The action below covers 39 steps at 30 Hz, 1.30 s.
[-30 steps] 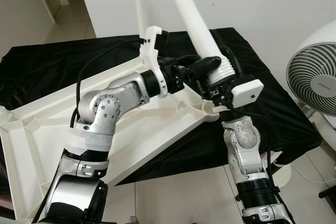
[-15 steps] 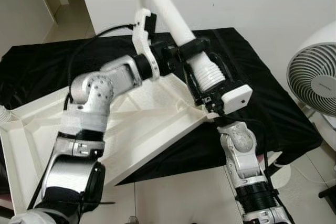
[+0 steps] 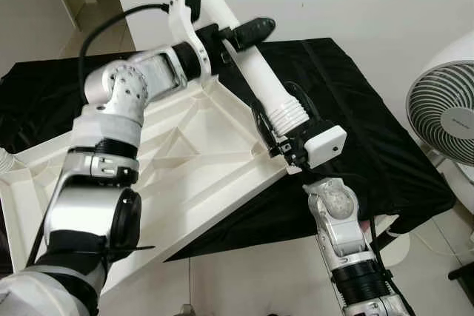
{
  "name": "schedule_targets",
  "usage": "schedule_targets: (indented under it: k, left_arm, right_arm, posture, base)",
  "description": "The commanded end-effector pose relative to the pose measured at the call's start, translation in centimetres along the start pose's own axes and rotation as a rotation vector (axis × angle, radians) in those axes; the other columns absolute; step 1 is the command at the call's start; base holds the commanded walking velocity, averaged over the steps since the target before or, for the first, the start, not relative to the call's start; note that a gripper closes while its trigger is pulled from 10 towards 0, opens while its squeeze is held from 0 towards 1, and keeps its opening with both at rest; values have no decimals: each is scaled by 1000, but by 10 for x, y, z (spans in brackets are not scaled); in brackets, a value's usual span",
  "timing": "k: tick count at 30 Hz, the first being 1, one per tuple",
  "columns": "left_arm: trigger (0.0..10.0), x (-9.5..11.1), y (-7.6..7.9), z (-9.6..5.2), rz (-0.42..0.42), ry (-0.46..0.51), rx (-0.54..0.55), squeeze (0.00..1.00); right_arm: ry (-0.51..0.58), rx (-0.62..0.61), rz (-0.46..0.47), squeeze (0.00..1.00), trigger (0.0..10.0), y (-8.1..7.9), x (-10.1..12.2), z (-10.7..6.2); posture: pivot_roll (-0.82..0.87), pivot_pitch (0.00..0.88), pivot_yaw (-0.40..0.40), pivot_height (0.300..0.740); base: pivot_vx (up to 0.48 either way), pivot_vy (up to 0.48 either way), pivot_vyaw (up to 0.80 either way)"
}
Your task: Building children table
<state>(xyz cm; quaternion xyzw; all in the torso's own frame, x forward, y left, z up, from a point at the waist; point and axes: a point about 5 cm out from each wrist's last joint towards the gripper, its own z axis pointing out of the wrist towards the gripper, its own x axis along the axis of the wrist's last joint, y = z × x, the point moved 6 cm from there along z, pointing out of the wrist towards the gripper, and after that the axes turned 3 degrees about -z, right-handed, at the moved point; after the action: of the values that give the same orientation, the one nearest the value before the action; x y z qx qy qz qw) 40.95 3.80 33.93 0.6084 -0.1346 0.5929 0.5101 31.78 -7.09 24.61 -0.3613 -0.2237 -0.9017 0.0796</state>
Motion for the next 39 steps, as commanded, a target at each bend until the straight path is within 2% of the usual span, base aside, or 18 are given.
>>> schedule_targets:
  k: [1, 3, 4, 5, 24, 25, 26, 27, 28, 33, 34, 36, 38, 39]
  left_arm:
    - [10000, 17, 0, -1, 31, 43, 0, 0]
    - [10000, 19, -1, -1, 29, 45, -1, 0]
    - [3647, 22, -1, -1, 17, 52, -6, 0]
    - [0, 23, -3, -1, 16, 57, -2, 0]
    - [0, 28, -8, -5, 10, 76, 0, 0]
    - [0, 29, -6, -6, 15, 79, -11, 0]
    - [0, 29, -6, -6, 15, 79, -11, 0]
    - [4314, 30, -6, -6, 32, 80, -5, 0]
    - [10000, 32, -6, -7, 39, 90, -2, 0]
    - [10000, 33, -8, -9, 46, 106, 15, 0]
    - [10000, 32, -11, -10, 77, 117, 47, 0]
    - [10000, 32, -11, -10, 77, 117, 47, 0]
    - [10000, 30, -12, -11, 137, 133, 86, 0]
    - [10000, 30, -12, -11, 137, 133, 86, 0]
  right_arm:
    - [-7, 23, -3, 0, 10000, -4, -1, -2]
    - [-7, 24, -3, 0, 10000, -4, -1, -2]
    - [-8, 25, -5, 0, 10000, -4, -2, -2]
    - [-9, 25, -7, 0, 10000, -4, -2, -2]
    - [-25, 0, -21, 0, 10000, 4, -7, 3]
    - [-37, -17, -11, 43, 10000, 6, -10, 4]
    - [-37, -17, -11, 43, 10000, 6, -10, 4]
    - [-46, -36, 5, 1000, 10000, 9, -12, 4]
    - [-54, -56, 22, 1000, 10000, 12, -14, 4]
    - [-66, -74, 43, 1000, 10000, 15, -17, 4]
    - [-96, -68, 72, 1000, 10000, 13, -22, 3]
    - [-96, -68, 72, 1000, 10000, 13, -22, 3]
    - [-157, -61, 103, 1000, 10000, 7, -32, 2]
    - [-157, -61, 103, 1000, 10000, 7, -32, 2]
  posture:
    - [132, 43, 27, 740]
    - [132, 43, 27, 740]
    - [132, 42, 26, 740]
    - [132, 41, 26, 740]
    - [139, 18, 16, 740]
    - [140, 16, 16, 740]
    - [140, 16, 16, 740]
    - [141, 16, 17, 740]
    - [140, 18, 17, 740]
    - [139, 18, 16, 740]
    - [139, 24, 10, 740]
    - [139, 24, 10, 740]
    - [136, 28, 5, 740]
    - [136, 28, 5, 740]
  base:
    - [0, 0, 0]
    - [0, 0, 0]
    - [0, 0, 0]
    - [0, 0, 0]
    - [0, 0, 0]
    - [0, 0, 0]
    - [0, 0, 0]
    - [0, 0, 0]
    - [0, 0, 0]
    - [0, 0, 0]
    - [0, 0, 0]
    - [0, 0, 0]
    - [0, 0, 0]
    - [0, 0, 0]
